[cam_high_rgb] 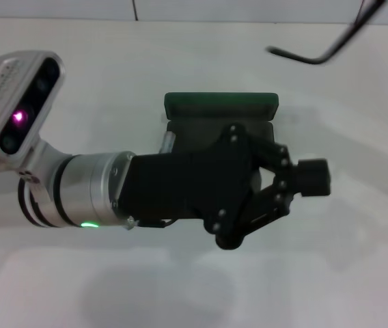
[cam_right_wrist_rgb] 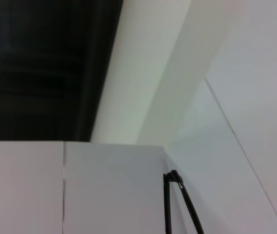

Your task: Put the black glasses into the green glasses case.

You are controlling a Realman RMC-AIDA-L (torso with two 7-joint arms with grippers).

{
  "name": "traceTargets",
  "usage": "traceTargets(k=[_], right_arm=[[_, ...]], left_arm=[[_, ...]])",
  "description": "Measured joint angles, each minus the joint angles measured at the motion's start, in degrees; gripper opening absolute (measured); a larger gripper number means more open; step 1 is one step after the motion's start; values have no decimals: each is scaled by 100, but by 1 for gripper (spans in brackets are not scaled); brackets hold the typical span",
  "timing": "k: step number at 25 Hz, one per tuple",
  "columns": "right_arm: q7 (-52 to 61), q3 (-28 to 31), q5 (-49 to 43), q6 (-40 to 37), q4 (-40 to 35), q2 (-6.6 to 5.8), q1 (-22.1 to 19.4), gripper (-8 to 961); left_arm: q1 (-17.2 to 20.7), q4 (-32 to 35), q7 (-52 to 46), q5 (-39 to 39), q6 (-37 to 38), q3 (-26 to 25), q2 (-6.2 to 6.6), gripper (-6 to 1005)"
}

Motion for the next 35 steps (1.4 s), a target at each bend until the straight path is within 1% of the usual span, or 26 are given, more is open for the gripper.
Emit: traceTargets(k=[1, 2, 4, 6, 7, 10, 13, 17, 18, 19, 20, 23, 27, 35], right_arm=[[-200, -128, 20, 65, 277, 1, 163, 64], [-369, -259, 33, 130, 499, 0, 285, 64], [-789, -641, 32, 326, 927, 2, 520, 64], [-1023, -947, 28, 509, 1116, 1, 628, 65], [-1066, -1042, 20, 569, 1140, 2, 646, 65], [-1118, -1310, 5, 714, 1133, 1, 660, 65], [-1114, -1441, -5, 777, 1091, 1, 624, 66], [-1108, -1668, -15, 885, 1023, 1, 593, 67], [-1089, -1770, -15, 956, 980, 1, 592, 67], [-1025, -1996, -11, 1122, 853, 1, 591, 67], [-1025, -1996, -11, 1122, 853, 1, 591, 67], [-912, -2347, 15, 1367, 628, 1, 587, 67], [-882, -2664, 22, 1562, 472, 1, 581, 68], [-880, -2812, 26, 1702, 441, 1, 578, 69]], left_arm=[[1, 4, 41, -342, 1, 248, 0, 37], [5, 8, 122, -803, 1, 599, -1, 37], [32, 24, 266, -1583, 3, 1145, -2, 37], [121, 87, 374, -2268, 2, 1559, -2, 37], [194, 153, 401, -2519, -9, 1671, 1, 37], [343, 243, 406, -2878, -35, 1753, 5, 37], [409, 233, 390, -3034, -100, 1753, 7, 37], [393, 211, 322, -3056, -326, 1752, 6, 37], [384, 211, 285, -3065, -384, 1756, 5, 37], [375, 215, 243, -3075, -452, 1759, 2, 37], [372, 225, 207, -3084, -520, 1763, 0, 37], [371, 246, 133, -3096, -686, 1761, -5, 37], [375, 207, 25, -3218, -825, 1747, -3, 37], [416, 184, -96, -3337, -944, 1736, 24, 37]])
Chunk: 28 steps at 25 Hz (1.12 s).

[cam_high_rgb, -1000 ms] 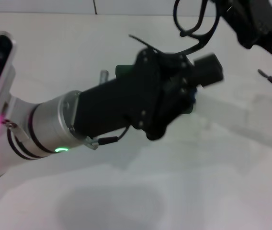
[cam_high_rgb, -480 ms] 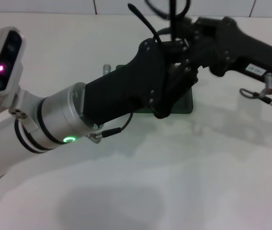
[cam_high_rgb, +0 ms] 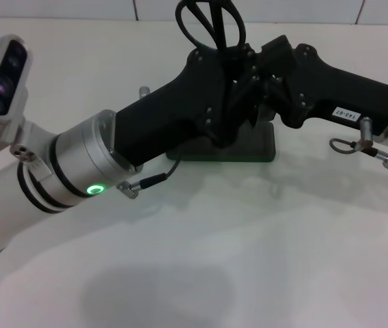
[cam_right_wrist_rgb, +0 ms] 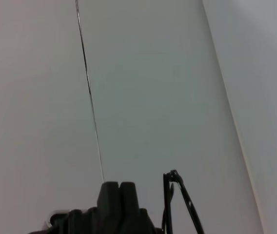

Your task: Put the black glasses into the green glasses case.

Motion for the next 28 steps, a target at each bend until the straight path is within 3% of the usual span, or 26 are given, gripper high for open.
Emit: traceTargets(k=[10, 17, 28], right_arm=[[56, 35, 97, 211, -508, 0, -413, 71], [124, 21, 149, 248, -528, -8, -440, 72], [240, -443, 190, 209, -744, 0, -423, 74]], left_arm=[[22, -4, -29, 61, 22, 32, 19, 36], [161, -4, -36, 140, 76, 35, 39, 36], [46, -4, -54, 153, 30, 48, 17, 36]])
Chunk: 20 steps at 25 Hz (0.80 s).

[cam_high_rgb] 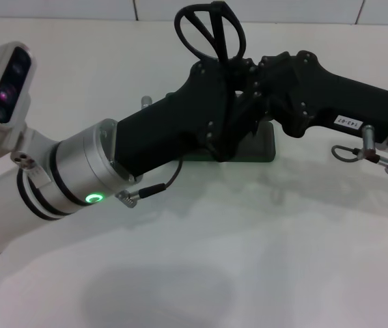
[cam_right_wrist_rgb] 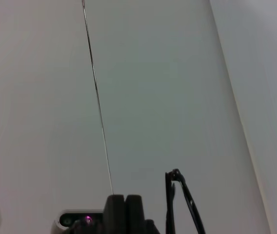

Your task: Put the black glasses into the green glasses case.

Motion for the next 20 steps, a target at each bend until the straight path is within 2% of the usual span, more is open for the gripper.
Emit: traceTargets(k=[8, 13, 17, 20], right_arm=[[24, 27, 1, 35, -3, 1, -18, 75], [-31, 21, -80, 308, -134, -35, -19, 76], [13, -20, -743, 858, -655, -52, 9, 77], [567, -11, -1588, 1491, -1479, -67, 47, 77]], left_arm=[[28, -6, 0, 0, -13, 31, 4, 36], [213, -13, 15, -1, 55, 31, 47, 36], [437, -73, 142, 34, 315, 4, 202, 36], [608, -155, 271, 86, 719, -21, 433, 36]])
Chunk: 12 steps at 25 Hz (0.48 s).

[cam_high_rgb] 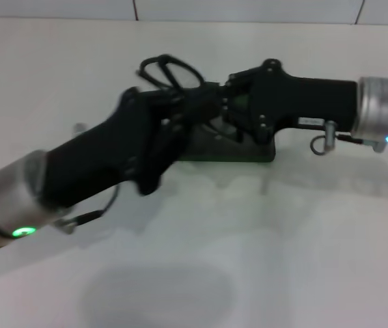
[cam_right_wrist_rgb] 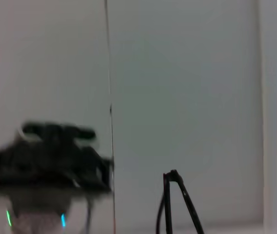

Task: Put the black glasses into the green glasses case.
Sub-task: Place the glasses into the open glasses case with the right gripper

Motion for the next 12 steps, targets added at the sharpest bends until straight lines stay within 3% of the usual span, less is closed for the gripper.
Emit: traceTargets(k=[5, 8, 12], right_arm=[[1375, 39, -1970, 718, -1406, -8, 126, 78], [2185, -37, -3265, 1025, -2346, 36, 46, 78], [3157, -273, -4735, 1176, -3143, 46, 75, 79]], left_arm=[[279, -75, 91, 45, 458, -2, 322, 36], [438, -97, 108, 36, 498, -31, 363, 36], [487, -262, 114, 54, 502, -213, 311, 36]])
